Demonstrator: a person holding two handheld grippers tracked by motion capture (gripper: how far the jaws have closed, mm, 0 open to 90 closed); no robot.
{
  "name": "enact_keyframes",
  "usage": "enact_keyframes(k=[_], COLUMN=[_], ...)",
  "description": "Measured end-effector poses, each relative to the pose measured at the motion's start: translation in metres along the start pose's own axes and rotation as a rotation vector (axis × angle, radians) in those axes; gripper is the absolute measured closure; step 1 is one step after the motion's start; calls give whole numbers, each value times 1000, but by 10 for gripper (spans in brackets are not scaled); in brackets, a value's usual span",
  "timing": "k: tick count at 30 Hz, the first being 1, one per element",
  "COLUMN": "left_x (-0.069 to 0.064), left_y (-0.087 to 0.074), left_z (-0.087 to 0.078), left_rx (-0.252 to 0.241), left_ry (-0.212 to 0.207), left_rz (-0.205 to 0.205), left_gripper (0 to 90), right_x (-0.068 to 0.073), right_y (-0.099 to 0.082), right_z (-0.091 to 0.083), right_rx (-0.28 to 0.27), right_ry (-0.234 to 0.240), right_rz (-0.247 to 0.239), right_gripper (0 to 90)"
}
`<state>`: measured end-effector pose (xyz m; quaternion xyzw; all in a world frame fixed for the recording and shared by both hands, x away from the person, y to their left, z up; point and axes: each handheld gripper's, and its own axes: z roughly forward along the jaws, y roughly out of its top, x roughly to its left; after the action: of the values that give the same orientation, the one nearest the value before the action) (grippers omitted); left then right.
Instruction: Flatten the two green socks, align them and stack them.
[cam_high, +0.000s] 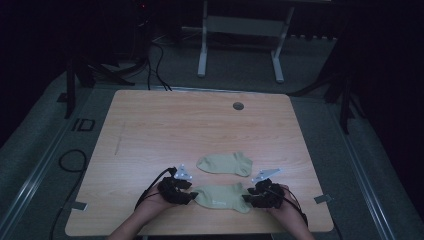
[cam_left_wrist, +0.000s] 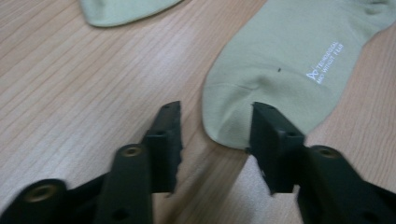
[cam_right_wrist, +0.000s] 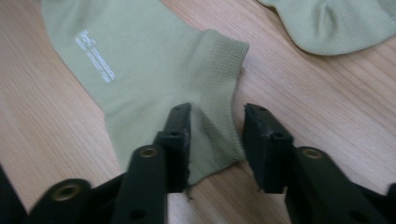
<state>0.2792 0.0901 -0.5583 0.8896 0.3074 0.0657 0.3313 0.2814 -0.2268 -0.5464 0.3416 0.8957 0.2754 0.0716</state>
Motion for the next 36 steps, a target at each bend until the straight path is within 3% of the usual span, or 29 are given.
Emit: enact_keyframes(k=[3,6,8,11,15,20,30,36], left_x=[-5,-9,-9,-10,-10,-12,-2,10], left_y=[1,2,2,2,2,5,30,50], left_z=[1,3,4,4,3,-9,-39,-49], left_rx=[0,3,2,-4,-4,-27,-74,-91], left_ry=[3,9,-6,-22,-22,-36,-17,-1], left_rz=[29,54,50,37,34,37,54,56], left_gripper=[633,696,796,861,872,873,876,876], right_x=[4,5,6,7,7,6,-1,-10], right_y=[-1,-1,-1,-1,1,5,22,43], right_z=[0,0,0,0,-1,-15,-41,-57], right_rx=[3,2,-2,5,10,-24,-104,-150], right_ry=[-35,-39,-37,-39,-29,-16,-20,-63], right_rz=[-30,-39,-36,-35,-32,-20,-18,-29], right_gripper=[732,769,802,831,840,844,844,844])
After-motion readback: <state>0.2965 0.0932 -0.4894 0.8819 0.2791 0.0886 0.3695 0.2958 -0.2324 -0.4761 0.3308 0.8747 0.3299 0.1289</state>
